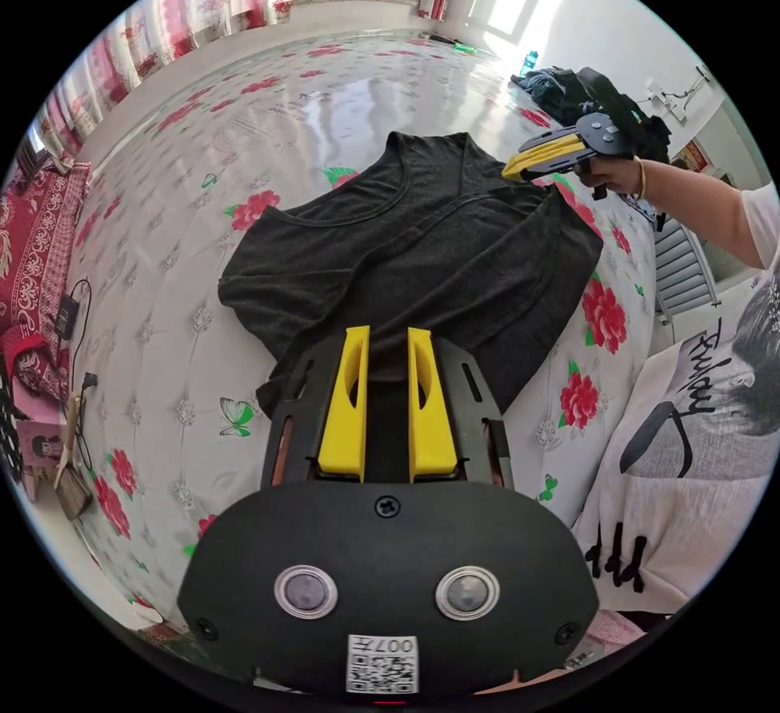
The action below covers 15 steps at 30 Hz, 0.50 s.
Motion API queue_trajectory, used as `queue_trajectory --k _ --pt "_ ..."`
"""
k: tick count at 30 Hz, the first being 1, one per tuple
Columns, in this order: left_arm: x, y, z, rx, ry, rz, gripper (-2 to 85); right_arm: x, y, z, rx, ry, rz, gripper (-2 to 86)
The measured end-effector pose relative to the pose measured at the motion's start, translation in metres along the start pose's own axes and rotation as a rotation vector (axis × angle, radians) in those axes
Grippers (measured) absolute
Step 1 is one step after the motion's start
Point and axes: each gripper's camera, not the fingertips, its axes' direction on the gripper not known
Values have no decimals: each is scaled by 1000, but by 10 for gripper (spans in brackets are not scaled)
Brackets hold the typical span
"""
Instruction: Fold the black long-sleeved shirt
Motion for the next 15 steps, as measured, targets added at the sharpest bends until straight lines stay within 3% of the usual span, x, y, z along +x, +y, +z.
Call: queue_trajectory --k 7,15 --pt "33 1 30 -136 41 168 77 -62 39 18 -170 -98 -300 60" --pt "35 -21 45 -186 58 209 70 -49 29 33 -233 -75 -298 29"
